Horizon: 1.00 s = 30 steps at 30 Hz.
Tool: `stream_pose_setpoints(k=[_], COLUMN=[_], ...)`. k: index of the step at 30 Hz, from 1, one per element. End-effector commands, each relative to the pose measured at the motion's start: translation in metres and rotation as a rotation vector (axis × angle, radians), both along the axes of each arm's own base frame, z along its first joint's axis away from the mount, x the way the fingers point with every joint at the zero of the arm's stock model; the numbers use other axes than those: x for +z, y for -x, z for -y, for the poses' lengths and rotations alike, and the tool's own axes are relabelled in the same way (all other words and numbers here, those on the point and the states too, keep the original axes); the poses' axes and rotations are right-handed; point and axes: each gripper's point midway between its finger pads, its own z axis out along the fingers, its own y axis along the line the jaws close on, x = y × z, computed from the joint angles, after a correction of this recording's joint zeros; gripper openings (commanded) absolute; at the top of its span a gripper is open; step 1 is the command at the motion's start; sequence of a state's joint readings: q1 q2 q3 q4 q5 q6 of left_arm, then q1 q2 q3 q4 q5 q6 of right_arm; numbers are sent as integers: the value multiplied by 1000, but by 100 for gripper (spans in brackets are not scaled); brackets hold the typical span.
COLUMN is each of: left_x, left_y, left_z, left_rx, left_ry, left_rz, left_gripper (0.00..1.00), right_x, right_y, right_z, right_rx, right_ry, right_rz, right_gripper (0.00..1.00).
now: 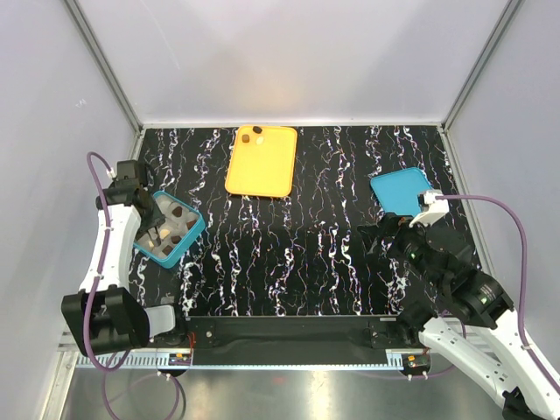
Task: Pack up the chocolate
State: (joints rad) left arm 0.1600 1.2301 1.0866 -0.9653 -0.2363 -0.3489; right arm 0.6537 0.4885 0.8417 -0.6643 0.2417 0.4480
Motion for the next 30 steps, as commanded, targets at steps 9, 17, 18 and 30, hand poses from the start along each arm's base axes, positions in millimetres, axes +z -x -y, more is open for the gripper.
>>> stream_pose_setpoints(k=[9,17,18,30], left_x=[13,25,25,4], left_y=[-5,3,5,18], left_z=[3,4,3,6], left_rx=[12,19,20,12], left_ry=[14,12,8,16], left_rz=[101,114,112,69], left_gripper=[34,34,34,35], right_x=[4,6,6,6], right_y=[0,0,-1,0], right_z=[0,-2,-3,-3], right_rx=[11,19,19,23], right_ry=[7,0,-1,2], right_rz=[30,33,33,36], right_gripper=[100,100,100,100])
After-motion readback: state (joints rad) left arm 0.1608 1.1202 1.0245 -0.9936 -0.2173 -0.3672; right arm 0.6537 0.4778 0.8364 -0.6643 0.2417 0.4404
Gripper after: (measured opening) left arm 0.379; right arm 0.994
